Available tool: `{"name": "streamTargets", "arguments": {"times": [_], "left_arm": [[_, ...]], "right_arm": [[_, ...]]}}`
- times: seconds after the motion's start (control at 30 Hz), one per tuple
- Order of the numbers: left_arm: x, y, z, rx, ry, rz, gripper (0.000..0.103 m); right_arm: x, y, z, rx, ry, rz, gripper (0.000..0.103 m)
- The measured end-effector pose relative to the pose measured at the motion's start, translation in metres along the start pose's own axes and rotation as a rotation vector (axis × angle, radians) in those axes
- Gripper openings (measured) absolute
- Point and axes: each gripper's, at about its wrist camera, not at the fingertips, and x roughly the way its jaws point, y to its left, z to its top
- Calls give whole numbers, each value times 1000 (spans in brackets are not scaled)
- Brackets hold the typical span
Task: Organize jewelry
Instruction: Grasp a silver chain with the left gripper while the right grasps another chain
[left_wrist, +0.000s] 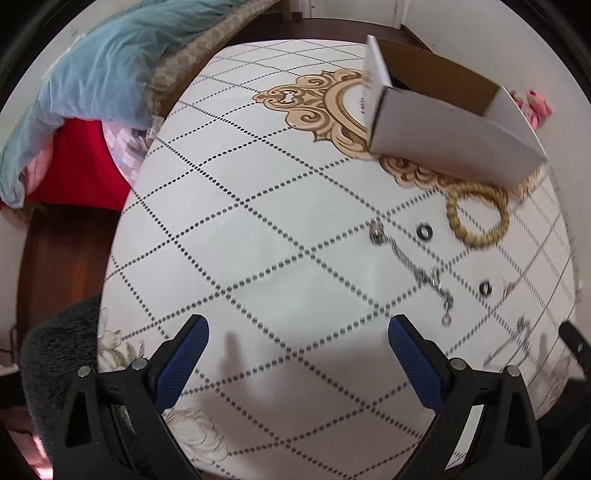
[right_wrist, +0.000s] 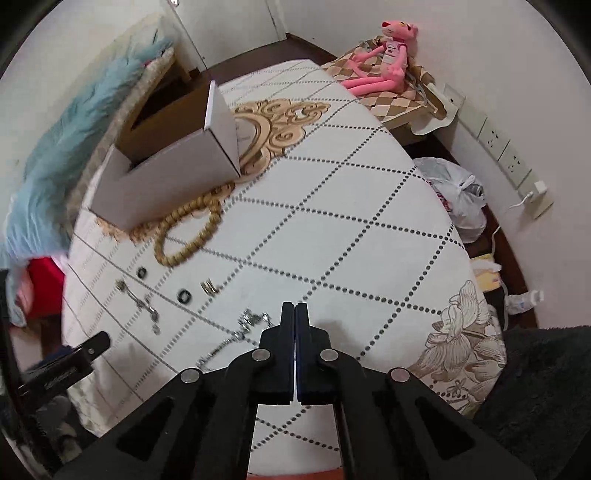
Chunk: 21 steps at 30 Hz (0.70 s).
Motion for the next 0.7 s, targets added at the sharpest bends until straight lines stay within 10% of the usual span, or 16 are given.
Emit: {"name": "streamTargets", "arguments": {"times": [0.33, 0.47, 0.63, 0.7], "left_arm": [[13, -22, 31, 31, -19, -78, 98], [22, -31, 37, 61, -16, -80, 82], [24, -45, 39, 130, -60, -66, 44], [21, -49, 40, 156, -80, -77, 10]], "right_arm": [[20, 0, 9, 29, 77, 56, 0], [24, -4, 10, 42, 91, 44, 0], [22, -14, 13, 69, 86, 35, 2], [20, -17, 13, 77, 81, 31, 7]]}}
